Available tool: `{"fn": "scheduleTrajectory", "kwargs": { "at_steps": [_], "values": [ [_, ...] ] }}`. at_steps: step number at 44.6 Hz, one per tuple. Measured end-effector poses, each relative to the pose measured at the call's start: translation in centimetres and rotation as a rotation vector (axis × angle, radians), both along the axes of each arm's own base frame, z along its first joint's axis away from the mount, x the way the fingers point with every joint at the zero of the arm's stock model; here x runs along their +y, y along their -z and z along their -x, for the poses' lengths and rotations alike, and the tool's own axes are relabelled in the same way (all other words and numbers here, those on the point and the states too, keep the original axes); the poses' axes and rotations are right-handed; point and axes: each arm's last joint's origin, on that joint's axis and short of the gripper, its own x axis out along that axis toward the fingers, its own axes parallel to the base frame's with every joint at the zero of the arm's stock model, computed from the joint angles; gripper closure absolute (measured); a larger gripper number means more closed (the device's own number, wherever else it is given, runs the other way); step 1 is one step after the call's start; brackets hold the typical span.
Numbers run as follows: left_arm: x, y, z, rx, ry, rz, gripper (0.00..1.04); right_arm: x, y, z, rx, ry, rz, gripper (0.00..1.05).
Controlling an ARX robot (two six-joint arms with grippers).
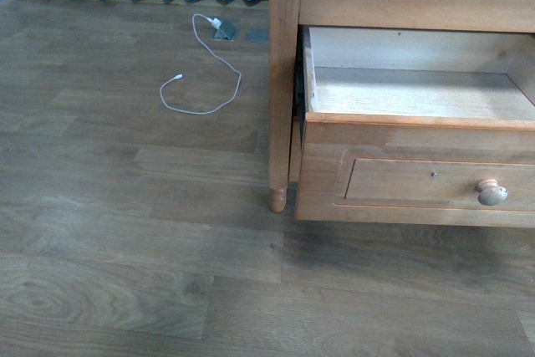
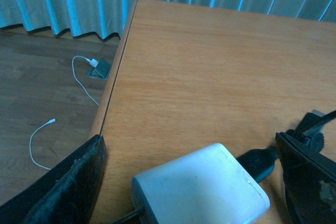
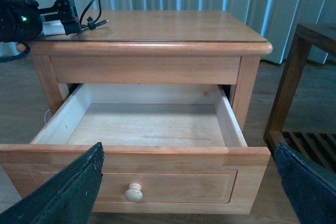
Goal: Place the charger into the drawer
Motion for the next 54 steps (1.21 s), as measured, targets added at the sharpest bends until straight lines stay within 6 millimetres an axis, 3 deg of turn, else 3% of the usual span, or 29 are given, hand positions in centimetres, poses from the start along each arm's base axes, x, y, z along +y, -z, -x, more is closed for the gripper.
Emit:
{"fn": "scheduleTrajectory", "kwargs": {
  "at_steps": [11,24,41,54],
  "values": [
    [-0.4,-0.7,-0.3,0.072,0.056,-0.039,0.06,0.0,0.0,0.0,0.0,0.0,0.0,0.08],
    [-0.6,-0.8,-0.2,0.129,0.12,-0.103,0.44,0.0,0.0,0.0,0.0,0.0,0.0,0.08],
    [-0.3,-0.8,-0.2,0.114,0.107,-0.101,0.45,0.0,0.0,0.0,0.0,0.0,0.0,0.08],
    [0.3,-1.5,2.3,0.043,0.11,-0.058,0.45,0.0,0.0,0.0,0.0,0.0,0.0,0.08]
  ]
}}
